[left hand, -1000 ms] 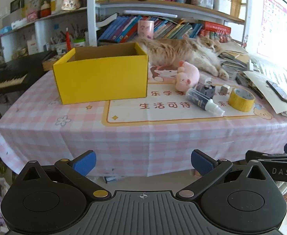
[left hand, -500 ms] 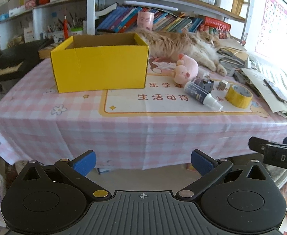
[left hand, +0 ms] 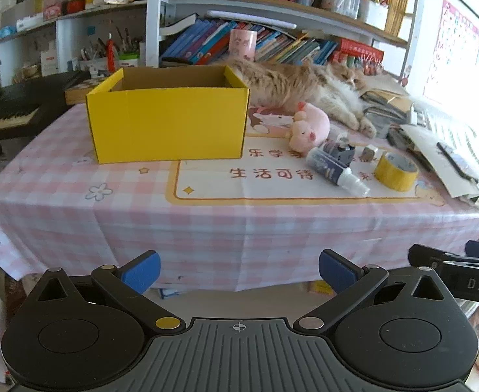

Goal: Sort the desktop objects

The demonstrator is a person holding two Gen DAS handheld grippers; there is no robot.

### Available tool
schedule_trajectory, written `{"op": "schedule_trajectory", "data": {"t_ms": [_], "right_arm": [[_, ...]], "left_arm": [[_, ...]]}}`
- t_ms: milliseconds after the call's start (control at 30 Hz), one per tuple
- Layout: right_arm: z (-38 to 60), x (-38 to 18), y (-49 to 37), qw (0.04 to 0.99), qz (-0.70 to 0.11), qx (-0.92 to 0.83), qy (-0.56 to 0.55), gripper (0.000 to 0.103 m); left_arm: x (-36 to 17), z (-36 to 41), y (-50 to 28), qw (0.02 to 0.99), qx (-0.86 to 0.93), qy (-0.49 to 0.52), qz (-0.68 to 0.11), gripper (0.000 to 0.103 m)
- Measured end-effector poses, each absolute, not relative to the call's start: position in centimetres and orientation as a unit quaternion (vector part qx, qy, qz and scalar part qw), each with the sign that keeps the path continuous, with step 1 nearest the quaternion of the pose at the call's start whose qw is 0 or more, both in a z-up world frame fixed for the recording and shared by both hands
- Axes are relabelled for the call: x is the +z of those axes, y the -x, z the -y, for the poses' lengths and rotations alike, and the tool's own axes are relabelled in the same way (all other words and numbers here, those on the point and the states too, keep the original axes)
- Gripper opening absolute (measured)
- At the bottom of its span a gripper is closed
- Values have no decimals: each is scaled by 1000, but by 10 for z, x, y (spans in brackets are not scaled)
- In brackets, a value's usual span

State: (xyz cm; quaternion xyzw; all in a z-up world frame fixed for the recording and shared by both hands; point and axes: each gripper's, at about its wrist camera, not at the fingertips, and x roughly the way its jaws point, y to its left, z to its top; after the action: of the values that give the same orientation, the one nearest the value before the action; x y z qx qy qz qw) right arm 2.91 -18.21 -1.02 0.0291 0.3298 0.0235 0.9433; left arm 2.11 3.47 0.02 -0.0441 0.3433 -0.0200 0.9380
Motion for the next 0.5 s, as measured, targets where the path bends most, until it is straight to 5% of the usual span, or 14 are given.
{"op": "schedule_trajectory", "data": {"t_ms": [500], "right_arm": [[207, -14, -54, 940, -339, -2, -22, 103]], "left_arm": [[-2, -6, -50, 936, -32, 23, -351, 103]]}}
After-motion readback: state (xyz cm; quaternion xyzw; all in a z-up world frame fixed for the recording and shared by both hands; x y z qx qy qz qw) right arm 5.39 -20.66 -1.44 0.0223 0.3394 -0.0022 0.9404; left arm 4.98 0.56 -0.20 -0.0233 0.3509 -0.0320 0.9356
